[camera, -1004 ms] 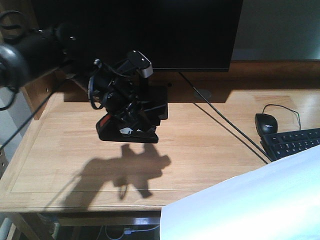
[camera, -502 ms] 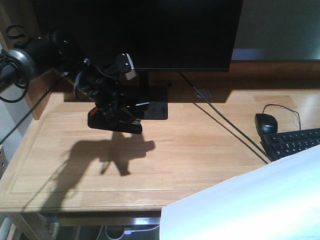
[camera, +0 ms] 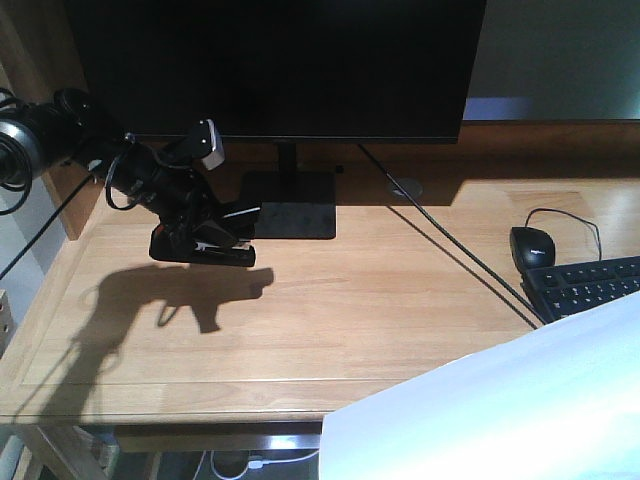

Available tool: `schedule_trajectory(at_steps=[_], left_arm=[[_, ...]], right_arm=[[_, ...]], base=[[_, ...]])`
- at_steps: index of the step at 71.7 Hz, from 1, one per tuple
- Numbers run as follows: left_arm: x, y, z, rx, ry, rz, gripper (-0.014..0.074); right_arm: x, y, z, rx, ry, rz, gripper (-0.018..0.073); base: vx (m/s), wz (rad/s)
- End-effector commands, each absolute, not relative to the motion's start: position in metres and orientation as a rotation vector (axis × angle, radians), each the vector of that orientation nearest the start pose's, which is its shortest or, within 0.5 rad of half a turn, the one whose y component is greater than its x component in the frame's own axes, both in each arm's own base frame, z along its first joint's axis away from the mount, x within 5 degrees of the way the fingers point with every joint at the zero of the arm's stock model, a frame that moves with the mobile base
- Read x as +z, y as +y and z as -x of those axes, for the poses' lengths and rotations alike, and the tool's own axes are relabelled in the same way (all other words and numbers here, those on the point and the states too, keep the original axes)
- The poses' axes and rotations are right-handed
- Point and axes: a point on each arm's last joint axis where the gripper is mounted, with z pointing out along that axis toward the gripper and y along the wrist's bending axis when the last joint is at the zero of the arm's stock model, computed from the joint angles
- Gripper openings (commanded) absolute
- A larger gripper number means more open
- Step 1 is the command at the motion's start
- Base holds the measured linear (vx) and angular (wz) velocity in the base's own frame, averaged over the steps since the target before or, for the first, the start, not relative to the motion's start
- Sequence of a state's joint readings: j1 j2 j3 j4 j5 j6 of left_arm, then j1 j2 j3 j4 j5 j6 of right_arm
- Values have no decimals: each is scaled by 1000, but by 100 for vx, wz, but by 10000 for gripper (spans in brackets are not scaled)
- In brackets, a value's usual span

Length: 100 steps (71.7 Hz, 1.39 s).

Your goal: Grab stapler and paper to desk for stapling

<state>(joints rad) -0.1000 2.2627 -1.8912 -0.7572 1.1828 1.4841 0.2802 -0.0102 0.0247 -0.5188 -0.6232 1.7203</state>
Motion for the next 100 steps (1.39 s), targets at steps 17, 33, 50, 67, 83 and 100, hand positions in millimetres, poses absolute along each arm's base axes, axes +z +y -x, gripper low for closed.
schedule_trajectory(at_steps=[17, 33, 50, 67, 83, 100], left_arm=[[202, -104, -475, -650, 1889, -1519, -6], [180, -105, -480, -654, 1919, -1508, -6], [178, -104, -483, -628, 1923, -1494, 13], [177, -103, -482, -623, 1928, -1515, 90], [173, -99, -480, -574, 1954, -1576, 214], [172, -98, -478, -602, 1988, -1581, 369]], right_arm=[[261, 35, -24, 1590, 1015, -196, -3], [261, 35, -24, 1590, 1015, -196, -3], [261, 35, -24, 1590, 1015, -196, -3], [261, 36, -24, 1590, 1014, -196, -3], [261, 36, -24, 1590, 1014, -196, -3], [261, 36, -24, 1590, 1014, -196, -3]], base=[[0, 0], [0, 0], [0, 0], [0, 0], [0, 0], [0, 0]])
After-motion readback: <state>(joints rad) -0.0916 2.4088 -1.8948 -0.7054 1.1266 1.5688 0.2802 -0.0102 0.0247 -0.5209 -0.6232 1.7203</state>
